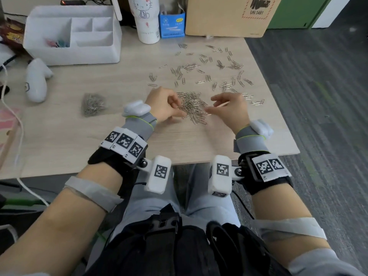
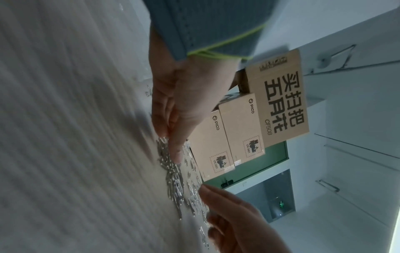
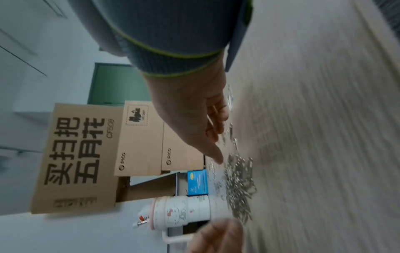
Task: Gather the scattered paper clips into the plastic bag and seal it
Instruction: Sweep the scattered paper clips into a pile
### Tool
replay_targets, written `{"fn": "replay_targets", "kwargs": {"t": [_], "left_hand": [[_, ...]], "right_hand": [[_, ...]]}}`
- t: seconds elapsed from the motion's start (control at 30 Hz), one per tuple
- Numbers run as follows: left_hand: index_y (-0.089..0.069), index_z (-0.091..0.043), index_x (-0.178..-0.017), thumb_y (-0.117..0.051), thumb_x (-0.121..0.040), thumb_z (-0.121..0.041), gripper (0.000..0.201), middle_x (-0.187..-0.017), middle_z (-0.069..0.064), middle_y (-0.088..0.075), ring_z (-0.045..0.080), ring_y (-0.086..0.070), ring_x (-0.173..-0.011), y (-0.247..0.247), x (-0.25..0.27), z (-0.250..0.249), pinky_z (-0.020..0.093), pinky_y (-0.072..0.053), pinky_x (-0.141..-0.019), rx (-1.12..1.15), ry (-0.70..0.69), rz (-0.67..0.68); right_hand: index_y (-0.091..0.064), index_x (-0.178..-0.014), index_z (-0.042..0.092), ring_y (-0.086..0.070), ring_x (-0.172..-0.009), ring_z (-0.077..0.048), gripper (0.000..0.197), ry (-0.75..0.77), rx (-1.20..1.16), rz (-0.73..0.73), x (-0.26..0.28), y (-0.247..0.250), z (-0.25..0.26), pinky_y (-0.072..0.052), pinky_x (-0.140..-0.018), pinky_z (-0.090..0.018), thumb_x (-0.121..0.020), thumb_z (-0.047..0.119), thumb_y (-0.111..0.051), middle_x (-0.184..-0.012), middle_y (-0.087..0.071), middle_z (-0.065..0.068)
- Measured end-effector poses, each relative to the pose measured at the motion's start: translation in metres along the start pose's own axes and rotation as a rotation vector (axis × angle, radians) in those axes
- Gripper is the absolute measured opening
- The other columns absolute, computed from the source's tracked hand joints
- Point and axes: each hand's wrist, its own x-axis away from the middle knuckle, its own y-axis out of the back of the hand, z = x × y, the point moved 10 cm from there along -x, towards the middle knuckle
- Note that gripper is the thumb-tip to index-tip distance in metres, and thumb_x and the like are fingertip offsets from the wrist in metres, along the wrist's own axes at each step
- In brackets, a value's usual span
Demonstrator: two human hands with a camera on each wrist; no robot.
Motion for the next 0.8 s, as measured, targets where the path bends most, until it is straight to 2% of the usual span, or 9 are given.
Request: {"fn": "replay_targets", "kwargs": {"t": [0.17,0.23,0.33,0.43,0.5,0.53,0.6,0.67,0.8], "left_hand": [[-0.066,-0.008,-0.070,-0.083,-0.062,-0.016,0.020,-0.067,0.018,-0.069,-0.002,-0.049,-0.031,-0.018,0.001,0.006,0.022,-0.045,-0.054,-0.107,0.033,0.153],[-0.066,-0.008,-0.069,-0.080,-0.065,-0.018,0.018,-0.057,0.010,-0.068,-0.001,-0.050,-0.032,-0.023,-0.002,0.001,0.023,-0.047,-0.058,-0.101,0.006,0.127],[-0.066,-0.011,-0.067,-0.077,-0.068,-0.021,0.014,-0.033,-0.009,-0.055,0.000,-0.049,-0.033,-0.029,-0.009,-0.006,0.026,-0.049,-0.061,-0.108,-0.022,0.093],[-0.068,-0.013,-0.068,-0.074,-0.070,-0.017,0.007,-0.033,-0.012,-0.054,0.000,-0.050,-0.035,-0.030,-0.011,-0.014,0.022,-0.049,-0.062,-0.125,-0.058,0.091],[-0.070,-0.012,-0.074,-0.072,-0.072,-0.014,0.004,-0.049,-0.010,-0.063,0.000,-0.053,-0.045,-0.015,-0.012,-0.020,0.017,-0.046,-0.061,-0.085,-0.091,-0.018],[-0.071,-0.011,-0.079,-0.070,-0.073,-0.012,0.006,-0.066,-0.002,-0.069,0.003,-0.057,-0.056,-0.002,-0.012,-0.021,0.017,-0.045,-0.065,-0.073,-0.103,-0.112],[-0.068,-0.009,-0.097,-0.063,-0.079,-0.010,0.019,-0.102,0.009,-0.069,0.014,-0.060,-0.090,0.018,-0.014,-0.017,0.021,-0.042,-0.084,-0.099,-0.097,-0.247],[-0.056,-0.007,-0.118,-0.057,-0.084,-0.011,0.035,-0.128,0.014,-0.053,0.024,-0.047,-0.122,0.022,-0.025,-0.005,0.025,-0.031,-0.104,-0.167,-0.036,-0.248],[-0.024,-0.006,-0.141,-0.049,-0.090,-0.026,0.060,-0.153,0.023,-0.013,0.037,-0.003,-0.144,0.013,-0.049,0.026,0.042,-0.008,-0.119,-0.329,0.162,-0.117]], "right_hand": [[-0.064,-0.100,0.013,-0.051,-0.075,-0.014,0.057,-0.058,0.263,0.142,0.003,0.003,-0.012,-0.039,-0.069,-0.024,-0.052,0.031,-0.089,-0.074,-0.051,0.004],[-0.064,-0.096,0.013,-0.052,-0.075,-0.014,0.055,-0.045,0.282,0.163,0.005,-0.006,-0.012,-0.040,-0.068,-0.025,-0.050,0.029,-0.090,-0.079,-0.055,0.001],[-0.066,-0.086,0.011,-0.052,-0.066,-0.011,0.041,-0.019,0.195,0.119,0.003,-0.018,-0.008,-0.044,-0.063,-0.024,-0.054,0.023,-0.088,-0.067,-0.055,0.006],[-0.068,-0.085,0.010,-0.050,-0.055,0.001,0.029,0.011,0.094,0.124,0.000,-0.024,-0.003,-0.043,-0.059,-0.017,-0.061,0.015,-0.084,-0.063,-0.054,0.010],[-0.068,-0.089,0.012,-0.053,-0.056,0.004,0.024,0.025,0.019,0.035,-0.004,-0.010,-0.002,-0.045,-0.062,-0.014,-0.067,0.014,-0.079,-0.068,-0.060,0.006],[-0.069,-0.093,0.011,-0.056,-0.066,0.002,0.023,0.026,-0.006,-0.051,-0.005,0.004,-0.004,-0.047,-0.070,-0.017,-0.070,0.015,-0.075,-0.075,-0.064,0.002],[-0.067,-0.107,0.009,-0.058,-0.100,-0.018,0.031,0.017,0.048,-0.225,-0.007,0.032,-0.010,-0.040,-0.091,-0.024,-0.077,0.019,-0.067,-0.102,-0.066,-0.006],[-0.057,-0.123,0.007,-0.042,-0.125,-0.028,0.049,-0.023,0.203,-0.306,-0.010,0.049,-0.020,-0.028,-0.104,-0.028,-0.080,0.031,-0.059,-0.128,-0.055,-0.011],[-0.032,-0.141,0.001,-0.011,-0.142,-0.035,0.075,-0.240,0.393,-0.214,-0.020,0.049,-0.053,-0.013,-0.115,-0.044,-0.084,0.048,-0.043,-0.149,-0.026,-0.019]]}}
